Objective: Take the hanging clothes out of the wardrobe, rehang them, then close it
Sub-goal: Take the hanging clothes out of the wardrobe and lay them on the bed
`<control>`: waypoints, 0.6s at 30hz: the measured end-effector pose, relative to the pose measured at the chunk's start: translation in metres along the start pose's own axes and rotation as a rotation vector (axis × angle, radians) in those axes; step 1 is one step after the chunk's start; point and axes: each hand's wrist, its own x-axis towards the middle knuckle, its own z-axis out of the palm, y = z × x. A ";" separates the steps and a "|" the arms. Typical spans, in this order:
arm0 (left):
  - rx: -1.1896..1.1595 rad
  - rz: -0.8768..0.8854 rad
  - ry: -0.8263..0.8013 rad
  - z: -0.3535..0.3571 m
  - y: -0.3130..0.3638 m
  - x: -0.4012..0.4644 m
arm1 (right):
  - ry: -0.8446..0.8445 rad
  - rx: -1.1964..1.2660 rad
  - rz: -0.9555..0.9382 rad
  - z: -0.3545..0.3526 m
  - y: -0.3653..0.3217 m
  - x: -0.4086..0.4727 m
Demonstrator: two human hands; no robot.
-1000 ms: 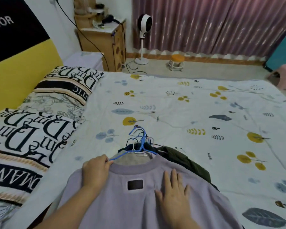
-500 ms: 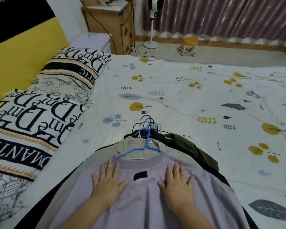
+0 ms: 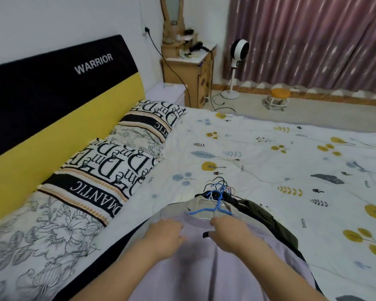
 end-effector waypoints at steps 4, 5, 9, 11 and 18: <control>-0.013 -0.081 0.059 -0.045 -0.016 -0.072 | -0.045 0.001 -0.165 -0.034 -0.054 -0.035; -0.020 -0.108 0.080 -0.052 -0.023 -0.092 | -0.063 -0.001 -0.205 -0.042 -0.069 -0.044; -0.050 -0.224 0.156 -0.066 -0.055 -0.173 | -0.033 -0.030 -0.381 -0.071 -0.136 -0.079; -0.068 -0.292 0.189 -0.068 -0.071 -0.215 | -0.015 -0.050 -0.458 -0.081 -0.170 -0.098; -0.095 -0.538 0.260 -0.046 -0.112 -0.368 | 0.052 -0.170 -0.709 -0.083 -0.281 -0.184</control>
